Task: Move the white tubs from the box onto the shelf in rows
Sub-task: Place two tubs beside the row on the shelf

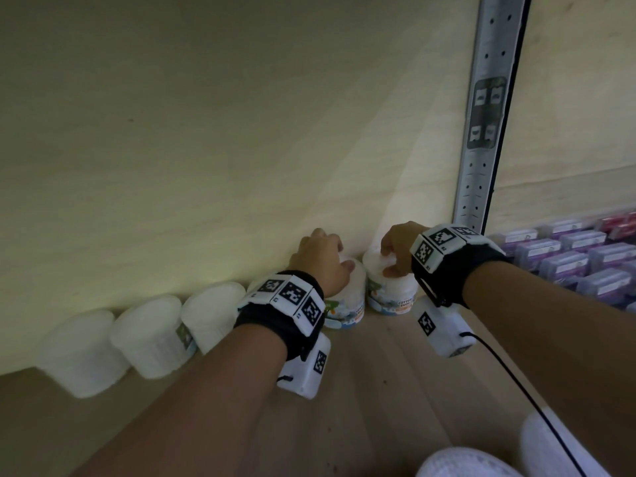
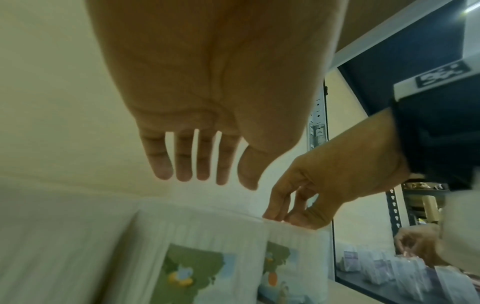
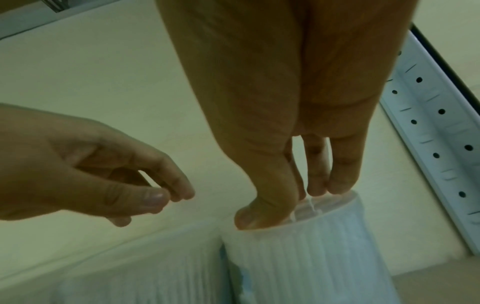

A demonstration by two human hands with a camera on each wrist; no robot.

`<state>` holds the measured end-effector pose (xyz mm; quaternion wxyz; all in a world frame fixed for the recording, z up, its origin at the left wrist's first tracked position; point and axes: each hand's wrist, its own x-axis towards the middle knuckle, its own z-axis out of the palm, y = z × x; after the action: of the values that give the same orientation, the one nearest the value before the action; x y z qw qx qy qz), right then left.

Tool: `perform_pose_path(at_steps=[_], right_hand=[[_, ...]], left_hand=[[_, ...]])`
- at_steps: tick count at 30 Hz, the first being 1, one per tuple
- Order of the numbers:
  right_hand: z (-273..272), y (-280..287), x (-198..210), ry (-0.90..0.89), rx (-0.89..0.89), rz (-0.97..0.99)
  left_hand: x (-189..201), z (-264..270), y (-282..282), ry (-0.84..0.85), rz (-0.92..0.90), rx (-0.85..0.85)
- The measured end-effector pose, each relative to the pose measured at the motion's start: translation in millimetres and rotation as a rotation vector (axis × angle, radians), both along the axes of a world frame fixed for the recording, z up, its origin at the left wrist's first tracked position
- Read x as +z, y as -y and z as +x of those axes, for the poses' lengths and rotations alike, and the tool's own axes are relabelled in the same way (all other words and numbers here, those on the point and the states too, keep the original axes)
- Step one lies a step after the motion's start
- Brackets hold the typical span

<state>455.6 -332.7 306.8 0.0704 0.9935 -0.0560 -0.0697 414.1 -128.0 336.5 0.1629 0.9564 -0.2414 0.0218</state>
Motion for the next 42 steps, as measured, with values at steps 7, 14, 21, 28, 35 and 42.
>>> perform_pose_path(at_steps=[7,14,21,28,35,42], right_hand=[[-20,-13,14,0.013,0.041,-0.03],[0,-3,2,0.025,0.013,0.008],[-14,-12,16,-0.011,-0.012,-0.032],[-17,-29,28,-0.071,-0.031,-0.111],[8,-11,6,-0.094,0.037,-0.088],[-29,-7,7,-0.168,0.026,-0.138]], left_hand=[[-12,-4,8,-0.007,0.207,0.071],[1,1,3,-0.053,0.23,-0.061],[7,9,-4,-0.121,0.157,-0.142],[12,9,1,-0.079,0.292,-0.215],[18,-4,3,-0.052,0.367,-0.279],[17,-33,6,-0.049,0.395,-0.32]])
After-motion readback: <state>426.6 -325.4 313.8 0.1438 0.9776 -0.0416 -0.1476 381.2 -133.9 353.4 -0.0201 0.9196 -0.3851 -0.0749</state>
